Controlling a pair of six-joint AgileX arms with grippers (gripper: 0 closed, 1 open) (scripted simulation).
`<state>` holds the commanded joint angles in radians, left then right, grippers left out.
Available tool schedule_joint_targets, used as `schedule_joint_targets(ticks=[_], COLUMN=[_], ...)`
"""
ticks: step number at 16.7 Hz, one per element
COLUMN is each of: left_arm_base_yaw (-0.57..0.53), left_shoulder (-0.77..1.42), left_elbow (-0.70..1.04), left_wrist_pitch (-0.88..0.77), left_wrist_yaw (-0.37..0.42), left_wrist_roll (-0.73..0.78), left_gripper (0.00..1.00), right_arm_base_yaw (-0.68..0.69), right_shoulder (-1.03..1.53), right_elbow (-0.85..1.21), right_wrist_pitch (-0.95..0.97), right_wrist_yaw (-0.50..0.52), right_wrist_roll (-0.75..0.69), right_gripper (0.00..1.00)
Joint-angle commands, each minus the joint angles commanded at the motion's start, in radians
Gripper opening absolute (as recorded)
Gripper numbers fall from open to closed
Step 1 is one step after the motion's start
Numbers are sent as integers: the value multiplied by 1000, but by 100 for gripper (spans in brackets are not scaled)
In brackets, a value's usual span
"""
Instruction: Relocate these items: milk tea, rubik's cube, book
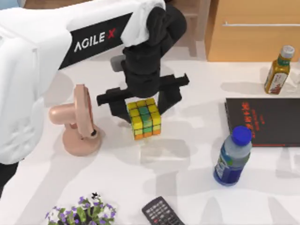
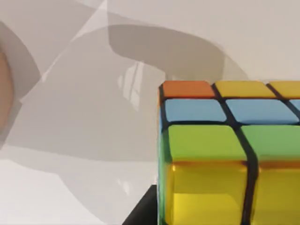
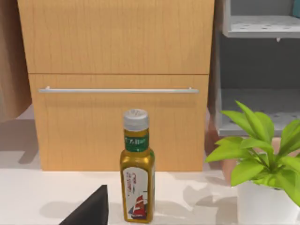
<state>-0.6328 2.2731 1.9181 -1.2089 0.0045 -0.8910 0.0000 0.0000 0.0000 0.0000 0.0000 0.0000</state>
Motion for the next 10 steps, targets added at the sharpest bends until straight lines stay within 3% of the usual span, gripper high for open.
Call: schedule_joint_targets(ticks=[6,10], left_arm_base_yaw=[3,56], left_shoulder=[-8,-153], left_elbow=[5,7], left_wrist_pitch=[-3,87], left_wrist_yaw=[3,29], left_wrist_roll=[11,116], left_gripper=[0,0], right_arm_base_yaw=[0,0], right_shoulder=[0,0], right_elbow=[0,0], right_wrist_pitch=[0,0], right_wrist_yaw=[0,0], right_wrist_roll=[0,0], right_gripper=[100,100])
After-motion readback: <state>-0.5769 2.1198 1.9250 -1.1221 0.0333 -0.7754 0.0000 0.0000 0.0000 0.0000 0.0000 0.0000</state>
